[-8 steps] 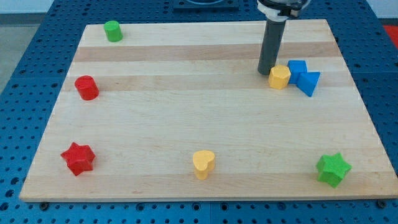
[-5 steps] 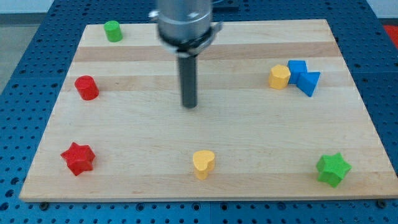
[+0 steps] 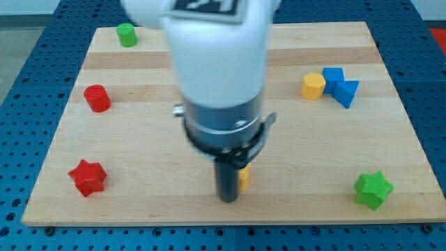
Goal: Add yellow heart in group of blocks
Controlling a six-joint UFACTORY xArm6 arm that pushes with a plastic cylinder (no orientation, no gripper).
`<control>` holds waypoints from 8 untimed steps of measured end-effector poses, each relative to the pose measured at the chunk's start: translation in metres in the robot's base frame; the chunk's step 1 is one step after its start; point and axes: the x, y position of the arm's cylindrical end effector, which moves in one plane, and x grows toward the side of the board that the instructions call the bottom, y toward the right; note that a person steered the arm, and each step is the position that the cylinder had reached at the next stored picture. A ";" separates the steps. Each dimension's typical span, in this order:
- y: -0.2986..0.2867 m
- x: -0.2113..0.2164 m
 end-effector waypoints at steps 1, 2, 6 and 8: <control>0.046 -0.024; 0.072 -0.039; 0.006 -0.032; 0.112 -0.089</control>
